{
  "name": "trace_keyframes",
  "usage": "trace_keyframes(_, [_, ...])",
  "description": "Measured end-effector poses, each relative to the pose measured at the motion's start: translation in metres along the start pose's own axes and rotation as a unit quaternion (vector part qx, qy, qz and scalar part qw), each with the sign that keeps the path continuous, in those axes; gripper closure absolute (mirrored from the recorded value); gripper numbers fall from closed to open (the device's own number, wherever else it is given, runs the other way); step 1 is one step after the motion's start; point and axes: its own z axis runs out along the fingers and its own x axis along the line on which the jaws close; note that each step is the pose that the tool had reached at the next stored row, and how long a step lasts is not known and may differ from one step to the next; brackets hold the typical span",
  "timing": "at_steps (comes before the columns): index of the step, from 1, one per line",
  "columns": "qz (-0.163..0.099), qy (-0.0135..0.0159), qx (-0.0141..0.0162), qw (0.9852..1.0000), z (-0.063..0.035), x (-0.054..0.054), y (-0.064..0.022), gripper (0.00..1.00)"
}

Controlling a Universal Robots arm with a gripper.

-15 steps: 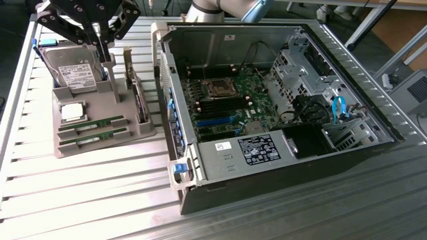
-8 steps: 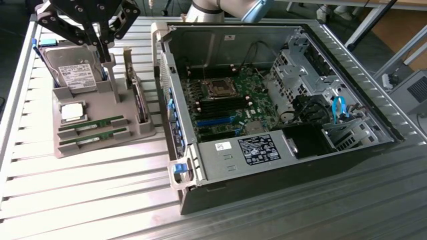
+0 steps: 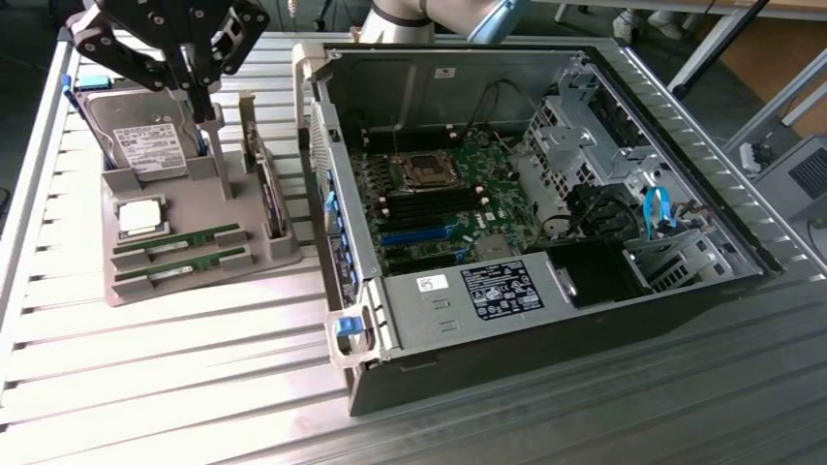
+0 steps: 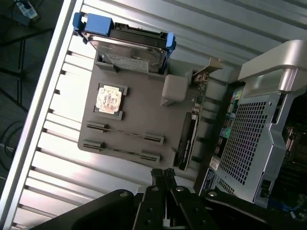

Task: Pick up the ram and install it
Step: 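Pick up the ram and move it above insertion slot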

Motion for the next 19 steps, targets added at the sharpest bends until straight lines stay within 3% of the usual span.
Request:
trace_keyframes(9, [-0.045,0.0027,0.0031,0.999,0.0,0.0,-0.0001,0.87])
trace_keyframes(14, [-0.087,0.0043,0.0036,0.9961,0.0,0.0,-0.0001,0.87])
trace_keyframes(19, [-0.111,0.0052,0.004,0.9938,0.0,0.0,-0.0002,0.87])
